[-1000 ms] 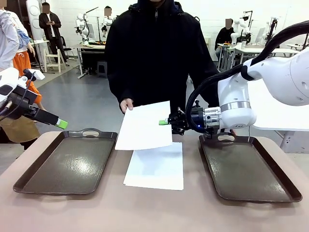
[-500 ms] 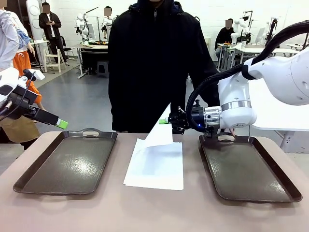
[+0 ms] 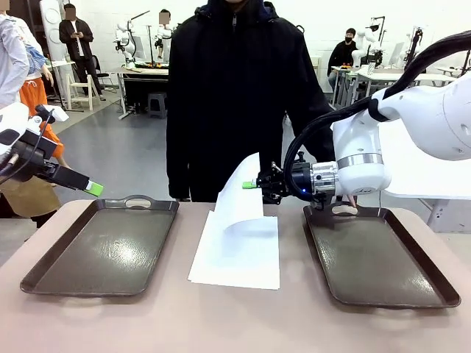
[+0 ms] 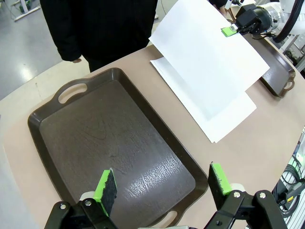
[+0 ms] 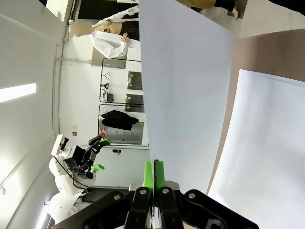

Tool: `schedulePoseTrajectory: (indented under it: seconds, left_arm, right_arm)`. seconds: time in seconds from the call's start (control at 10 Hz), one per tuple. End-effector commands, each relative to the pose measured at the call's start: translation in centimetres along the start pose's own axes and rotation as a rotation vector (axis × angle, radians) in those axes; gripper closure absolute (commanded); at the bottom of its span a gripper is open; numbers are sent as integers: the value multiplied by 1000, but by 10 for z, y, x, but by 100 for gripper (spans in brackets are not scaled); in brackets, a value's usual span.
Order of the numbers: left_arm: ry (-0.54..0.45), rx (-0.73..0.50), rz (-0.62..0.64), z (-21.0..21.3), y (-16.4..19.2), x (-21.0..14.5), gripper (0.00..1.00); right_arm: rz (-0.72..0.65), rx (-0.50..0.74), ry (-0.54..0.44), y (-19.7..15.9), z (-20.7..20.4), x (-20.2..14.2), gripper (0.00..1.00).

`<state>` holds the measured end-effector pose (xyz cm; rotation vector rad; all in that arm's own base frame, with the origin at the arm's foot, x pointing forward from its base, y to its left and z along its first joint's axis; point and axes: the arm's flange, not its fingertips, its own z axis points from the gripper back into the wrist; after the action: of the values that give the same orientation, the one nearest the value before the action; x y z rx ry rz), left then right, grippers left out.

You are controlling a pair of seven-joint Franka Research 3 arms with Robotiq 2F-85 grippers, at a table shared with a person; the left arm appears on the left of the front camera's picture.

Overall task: Sort the A4 documents.
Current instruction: Place the A4 Paper in the designated Handle tray.

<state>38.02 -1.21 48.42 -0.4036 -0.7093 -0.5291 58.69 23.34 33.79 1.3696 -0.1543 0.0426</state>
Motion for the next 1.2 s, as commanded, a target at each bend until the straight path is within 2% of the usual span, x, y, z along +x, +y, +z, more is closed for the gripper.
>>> schedulePoseTrajectory:
  seconds: [0.0,0.4,0.6,0.7,0.8,0.9,1.1]
  left_arm:
    - [-3,-6,-1,-1,2,-2,0]
    - [-3,-6,-1,-1,2,-2,0]
    - [-3,-6,-1,-1,2,-2,0]
    - [-3,-6,-1,-1,2,-2,0]
    - [-3,-6,-1,-1,2,-2,0]
    - [-3,-6,-1,-1,2,-2,0]
    - [-3,-6,-1,-1,2,-2,0]
  right_arm:
    - [-3,-8,-6,-1,-1,-1,100]
    - [0,0,0,0,0,0,99]
    - [143,42,203,30,32,-29,99]
    - [157,81,292,33,58,-36,99]
    - [141,102,325,33,86,-39,99]
    - [113,83,317,32,115,-43,99]
    - [89,19,217,27,160,-45,99]
